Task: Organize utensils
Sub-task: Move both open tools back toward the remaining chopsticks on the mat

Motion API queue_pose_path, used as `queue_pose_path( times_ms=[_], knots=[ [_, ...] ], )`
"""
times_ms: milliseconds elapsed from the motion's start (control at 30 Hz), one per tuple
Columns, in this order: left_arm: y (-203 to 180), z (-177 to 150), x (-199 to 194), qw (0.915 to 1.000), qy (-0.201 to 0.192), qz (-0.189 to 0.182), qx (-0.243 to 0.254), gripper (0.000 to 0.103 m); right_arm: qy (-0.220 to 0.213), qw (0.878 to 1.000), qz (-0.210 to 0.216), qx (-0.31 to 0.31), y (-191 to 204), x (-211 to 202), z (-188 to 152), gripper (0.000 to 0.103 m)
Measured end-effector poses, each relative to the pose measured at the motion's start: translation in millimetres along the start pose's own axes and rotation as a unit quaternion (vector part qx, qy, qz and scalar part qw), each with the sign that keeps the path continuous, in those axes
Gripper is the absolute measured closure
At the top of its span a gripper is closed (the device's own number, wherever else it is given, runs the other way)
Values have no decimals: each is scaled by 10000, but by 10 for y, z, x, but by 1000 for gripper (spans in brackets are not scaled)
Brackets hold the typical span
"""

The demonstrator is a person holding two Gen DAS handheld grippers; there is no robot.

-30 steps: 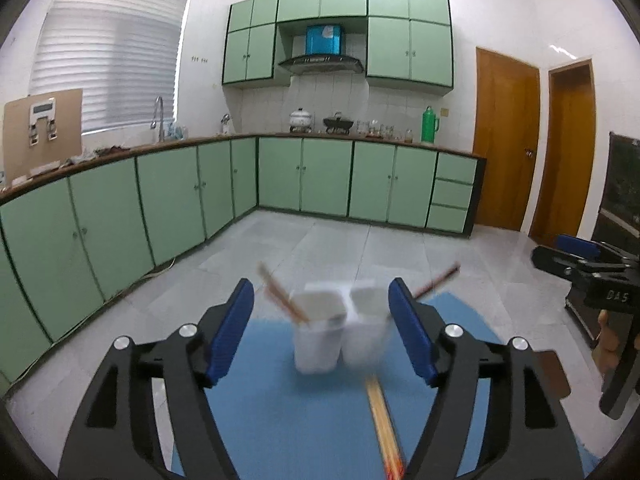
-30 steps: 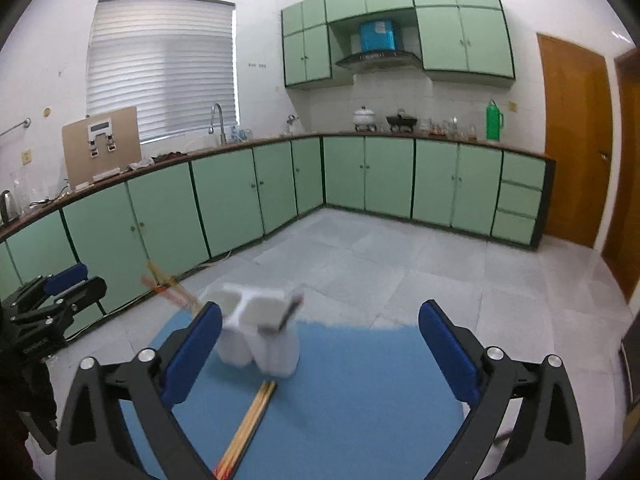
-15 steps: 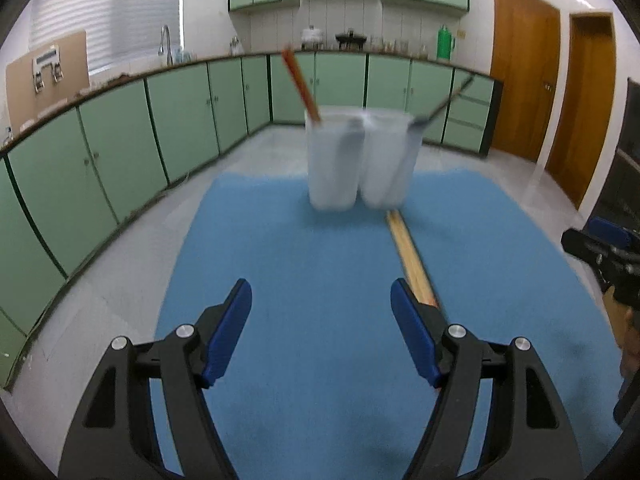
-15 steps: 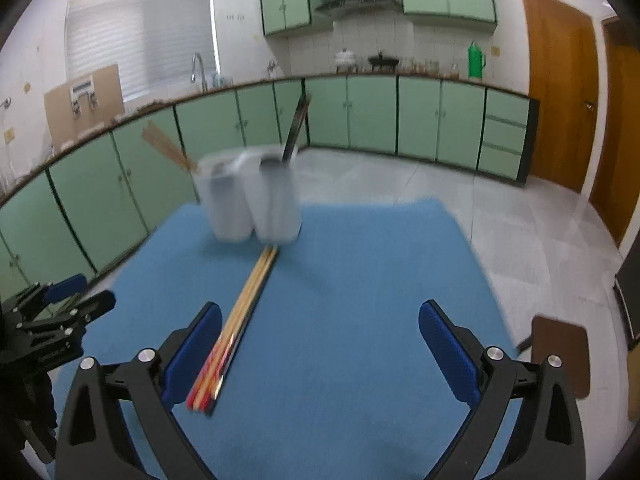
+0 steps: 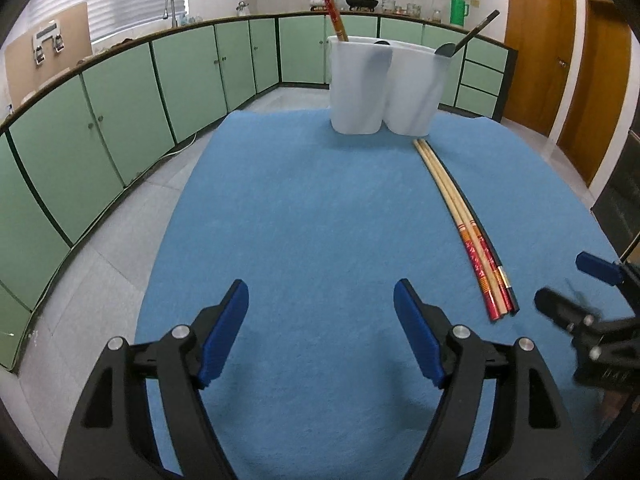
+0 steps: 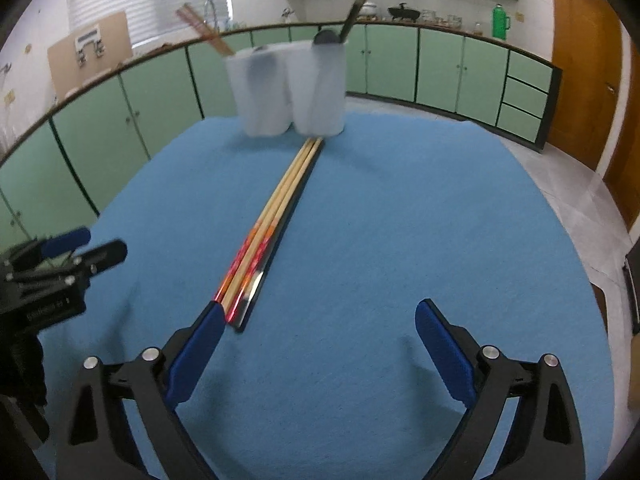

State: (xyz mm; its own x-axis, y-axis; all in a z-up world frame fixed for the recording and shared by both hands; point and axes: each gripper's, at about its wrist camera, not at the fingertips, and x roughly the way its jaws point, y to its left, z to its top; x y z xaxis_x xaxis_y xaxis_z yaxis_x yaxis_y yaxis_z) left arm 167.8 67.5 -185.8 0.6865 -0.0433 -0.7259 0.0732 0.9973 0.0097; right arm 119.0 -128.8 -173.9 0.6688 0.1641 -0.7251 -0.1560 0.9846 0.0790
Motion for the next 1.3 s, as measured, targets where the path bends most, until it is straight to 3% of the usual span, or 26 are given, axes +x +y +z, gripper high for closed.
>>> queue_pose_path(
  times_ms=[333,467,600,700,867,1100,1167,1200,1233,1300],
  knots=[
    [-61,15,6,10000,9,-63,16,27,454,9984,-220,-264,117,156,-43,12],
    [-55,-3,25,10000,48,-67,-16,26,452,9983,-327,-155,43,162,-29,12],
    [-72,-24,40,9999,96,-55,-33,26,385,9968,-695,-90,-87,108,-25,12],
    [-72,-29,37,9999,95,-47,-22,26,319,9971,-687,53,-195,40,-22,13],
    [-97,-30,42,9999,111,-66,-41,26,262,9987,1,443,-230,-23,-42,33],
    [-159,-24,28,9999,96,-118,47,26,282,9995,-65,118,-65,73,-51,63],
    [-178,-24,38,9998,111,-129,44,26,299,9995,-29,-27,-26,87,-28,85],
    [-196,-23,43,9998,118,-144,43,26,308,9995,-5,-96,-12,82,-29,91],
    [-214,-27,45,9998,124,-166,47,26,324,9993,45,-181,9,88,-25,96],
    [-270,-28,45,9996,132,-227,97,26,317,9992,45,-253,30,111,-18,96]
  ],
)
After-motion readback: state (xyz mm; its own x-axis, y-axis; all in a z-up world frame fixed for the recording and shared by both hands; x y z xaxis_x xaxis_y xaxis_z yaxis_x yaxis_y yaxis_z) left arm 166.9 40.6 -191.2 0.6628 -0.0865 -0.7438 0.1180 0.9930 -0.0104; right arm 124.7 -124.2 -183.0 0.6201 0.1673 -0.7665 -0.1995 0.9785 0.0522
